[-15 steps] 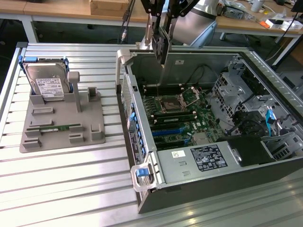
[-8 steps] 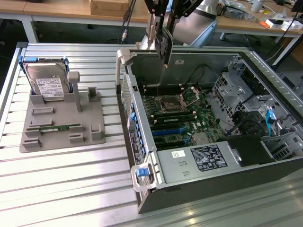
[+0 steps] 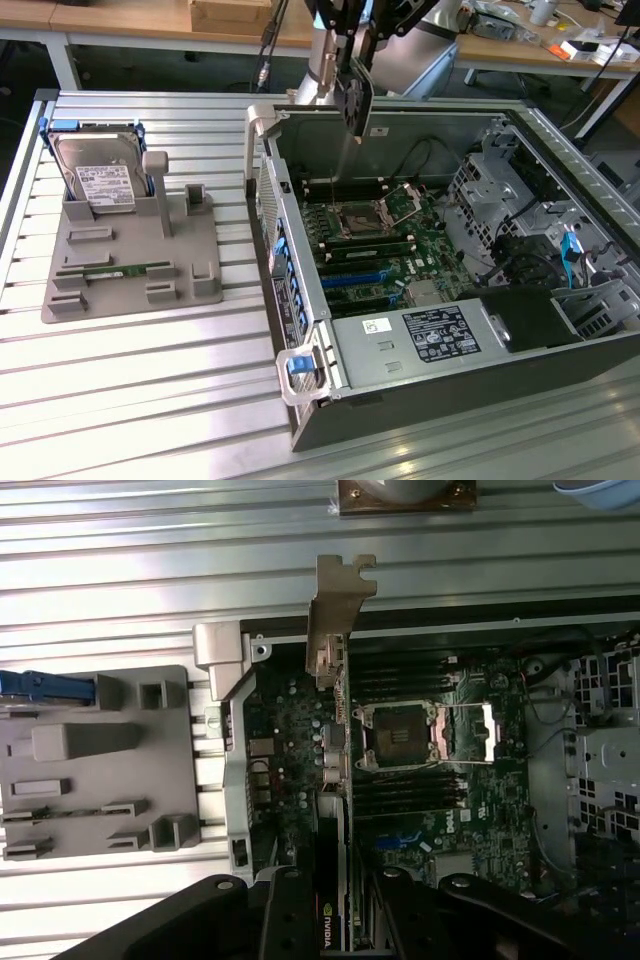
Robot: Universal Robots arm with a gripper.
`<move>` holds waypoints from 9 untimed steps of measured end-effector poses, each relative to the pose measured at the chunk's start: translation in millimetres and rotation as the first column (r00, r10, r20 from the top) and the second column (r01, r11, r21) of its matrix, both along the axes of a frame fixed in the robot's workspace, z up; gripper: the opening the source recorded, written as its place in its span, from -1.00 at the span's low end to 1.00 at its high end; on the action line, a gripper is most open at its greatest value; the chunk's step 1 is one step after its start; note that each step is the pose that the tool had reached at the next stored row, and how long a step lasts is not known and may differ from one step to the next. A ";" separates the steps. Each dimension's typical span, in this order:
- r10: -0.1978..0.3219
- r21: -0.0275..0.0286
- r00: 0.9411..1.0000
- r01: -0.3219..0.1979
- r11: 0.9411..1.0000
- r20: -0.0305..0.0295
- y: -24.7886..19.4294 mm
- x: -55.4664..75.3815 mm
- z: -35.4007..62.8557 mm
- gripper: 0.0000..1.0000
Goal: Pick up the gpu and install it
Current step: 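Pick up the gpu and move the gpu toward the slot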
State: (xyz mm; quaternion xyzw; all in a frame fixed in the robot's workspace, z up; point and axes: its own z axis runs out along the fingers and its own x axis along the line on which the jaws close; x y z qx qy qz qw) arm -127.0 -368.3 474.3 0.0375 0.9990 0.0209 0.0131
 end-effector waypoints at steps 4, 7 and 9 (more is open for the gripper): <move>0.000 0.000 1.000 0.000 1.000 0.000 0.0 6.4 0.0 -0.47; 0.000 0.000 1.000 0.000 1.000 0.000 0.0 10.3 0.0 -0.47; 0.000 0.000 1.000 0.000 1.000 0.000 0.0 12.3 0.0 -0.47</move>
